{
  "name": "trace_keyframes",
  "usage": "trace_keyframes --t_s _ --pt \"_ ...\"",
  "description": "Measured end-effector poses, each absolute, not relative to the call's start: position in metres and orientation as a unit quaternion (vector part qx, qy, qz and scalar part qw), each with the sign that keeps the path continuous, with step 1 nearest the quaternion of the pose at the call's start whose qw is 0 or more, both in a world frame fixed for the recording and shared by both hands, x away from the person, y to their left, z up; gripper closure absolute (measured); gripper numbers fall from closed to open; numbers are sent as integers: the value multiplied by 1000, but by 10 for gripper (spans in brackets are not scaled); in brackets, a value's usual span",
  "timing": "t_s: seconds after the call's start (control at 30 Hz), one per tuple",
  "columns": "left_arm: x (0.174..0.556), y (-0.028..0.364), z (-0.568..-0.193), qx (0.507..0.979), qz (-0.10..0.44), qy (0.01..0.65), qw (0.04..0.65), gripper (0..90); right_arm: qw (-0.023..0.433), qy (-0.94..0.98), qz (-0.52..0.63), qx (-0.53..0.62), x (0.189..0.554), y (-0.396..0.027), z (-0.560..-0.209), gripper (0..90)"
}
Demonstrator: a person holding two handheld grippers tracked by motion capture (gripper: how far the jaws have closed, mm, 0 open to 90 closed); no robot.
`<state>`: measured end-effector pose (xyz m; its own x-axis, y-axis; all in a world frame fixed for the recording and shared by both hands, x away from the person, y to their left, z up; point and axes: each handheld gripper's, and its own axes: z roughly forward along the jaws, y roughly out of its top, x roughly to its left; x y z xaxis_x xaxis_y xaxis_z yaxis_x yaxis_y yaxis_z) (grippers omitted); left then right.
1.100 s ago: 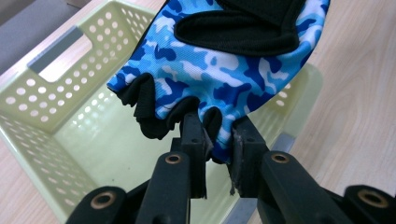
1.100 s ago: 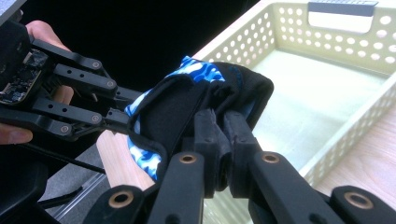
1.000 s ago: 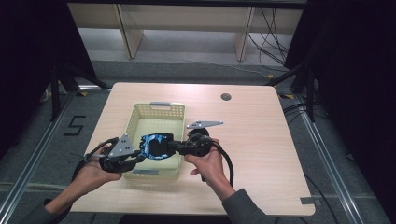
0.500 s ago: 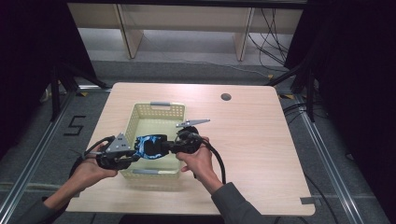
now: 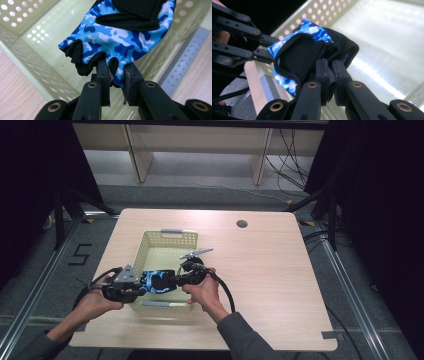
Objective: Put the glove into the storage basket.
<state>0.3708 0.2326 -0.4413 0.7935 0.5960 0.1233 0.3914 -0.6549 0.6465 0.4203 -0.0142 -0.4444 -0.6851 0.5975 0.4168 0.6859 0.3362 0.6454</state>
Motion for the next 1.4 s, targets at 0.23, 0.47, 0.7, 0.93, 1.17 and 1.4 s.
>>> trace_keyframes --t_s 0.23,0.47,0.7,0.93,1.17,1.4 --pt "374 234 -441 909 139 265 289 745 53 -826 -396 -398 422 -8 -451 855" --pt "378 235 -429 908 134 271 290 572 41 -836 -377 -397 425 -7 -455 860" --pt "375 241 -416 902 138 285 294 432 41 -834 -370 -406 425 -10 -454 861" --pt "375 248 -411 897 143 294 297 421 43 -834 -360 -415 424 -9 -453 860" --pt "373 244 -414 894 139 297 304 399 48 -837 -359 -411 421 -7 -451 848" --pt "372 240 -414 895 134 298 304 390 44 -844 -348 -406 417 -7 -447 826"
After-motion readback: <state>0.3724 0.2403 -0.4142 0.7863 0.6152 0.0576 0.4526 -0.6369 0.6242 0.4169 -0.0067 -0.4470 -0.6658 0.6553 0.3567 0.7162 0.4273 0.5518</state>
